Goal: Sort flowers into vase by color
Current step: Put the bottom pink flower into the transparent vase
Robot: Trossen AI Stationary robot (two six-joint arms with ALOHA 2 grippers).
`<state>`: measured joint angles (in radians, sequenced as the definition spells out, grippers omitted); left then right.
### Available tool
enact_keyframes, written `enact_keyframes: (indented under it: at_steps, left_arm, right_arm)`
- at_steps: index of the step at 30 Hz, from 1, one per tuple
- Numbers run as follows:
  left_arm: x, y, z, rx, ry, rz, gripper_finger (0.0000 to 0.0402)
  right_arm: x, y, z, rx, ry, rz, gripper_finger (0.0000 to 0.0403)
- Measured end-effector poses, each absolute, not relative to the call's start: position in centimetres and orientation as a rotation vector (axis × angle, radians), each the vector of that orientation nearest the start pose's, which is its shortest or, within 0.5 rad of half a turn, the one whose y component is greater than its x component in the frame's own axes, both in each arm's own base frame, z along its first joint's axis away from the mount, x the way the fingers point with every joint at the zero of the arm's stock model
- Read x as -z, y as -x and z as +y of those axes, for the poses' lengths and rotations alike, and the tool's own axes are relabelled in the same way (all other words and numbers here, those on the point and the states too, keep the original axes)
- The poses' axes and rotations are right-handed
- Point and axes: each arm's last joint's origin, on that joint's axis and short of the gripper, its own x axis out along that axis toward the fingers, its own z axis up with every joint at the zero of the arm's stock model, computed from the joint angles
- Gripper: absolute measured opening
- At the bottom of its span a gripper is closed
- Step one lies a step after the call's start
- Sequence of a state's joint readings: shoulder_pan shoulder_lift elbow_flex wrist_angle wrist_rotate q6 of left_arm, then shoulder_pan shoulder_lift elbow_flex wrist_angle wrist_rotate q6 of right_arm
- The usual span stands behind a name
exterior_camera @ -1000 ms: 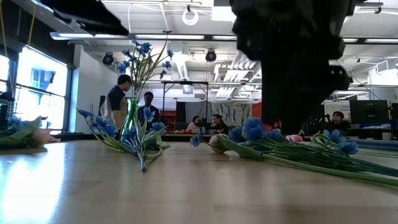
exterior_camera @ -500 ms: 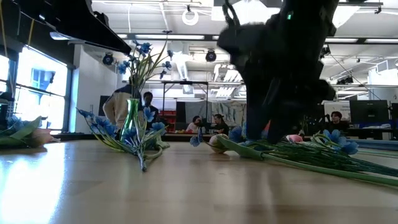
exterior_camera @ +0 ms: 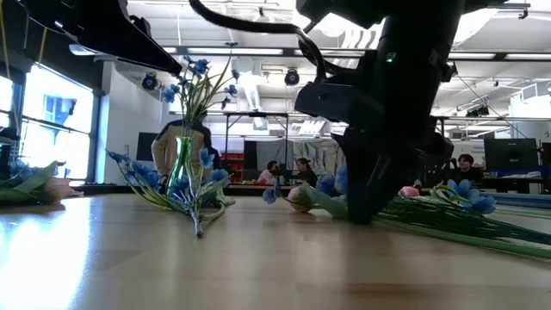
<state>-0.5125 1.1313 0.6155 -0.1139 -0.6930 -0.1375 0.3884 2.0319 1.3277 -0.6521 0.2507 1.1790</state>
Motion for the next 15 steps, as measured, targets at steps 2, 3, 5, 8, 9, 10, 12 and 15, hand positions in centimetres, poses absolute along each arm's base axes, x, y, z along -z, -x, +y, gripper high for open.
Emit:
enact_keyframes:
  at_steps: [2,3,5,8,9,10,12,15]
  left_arm:
    - [-22.1,-20.4,-9.3,-0.209,-0.223,0.505,0.0211]
    - [-22.1,-20.4,-9.3,-0.210,-0.222,0.505,0.0211]
    - [-22.1,-20.4,-9.3,-0.211,-0.216,0.504,0.0211]
    - [-22.1,-20.4,-9.3,-0.211,-0.216,0.503,0.0211]
    - [-22.1,-20.4,-9.3,-0.209,-0.222,0.503,0.0211]
    - [-22.1,-20.4,-9.3,-0.209,-0.223,0.503,0.0211]
    - [-22.1,-20.4,-9.3,-0.207,-0.228,0.501,0.0211]
    - [-22.1,-20.4,-9.3,-0.207,-0.228,0.501,0.0211]
  right_arm:
    - [-13.4,-35.6,14.2,0.607,-0.532,1.133,0.0012]
    - [-13.5,-35.5,14.4,0.605,-0.498,1.118,0.0015]
    - [-13.7,-35.4,14.8,0.607,-0.448,1.070,0.0014]
    - [-14.9,-35.6,15.5,0.573,-0.388,0.947,0.0004]
    - [-15.4,-35.8,15.8,0.541,-0.363,0.918,0.0005]
    - [-15.6,-36.0,16.0,0.513,-0.337,0.897,0.0005]
    - [-16.1,-36.1,16.3,0.476,-0.299,0.863,0.0004]
    - [-17.0,-36.4,16.4,0.460,-0.245,0.786,0.0003]
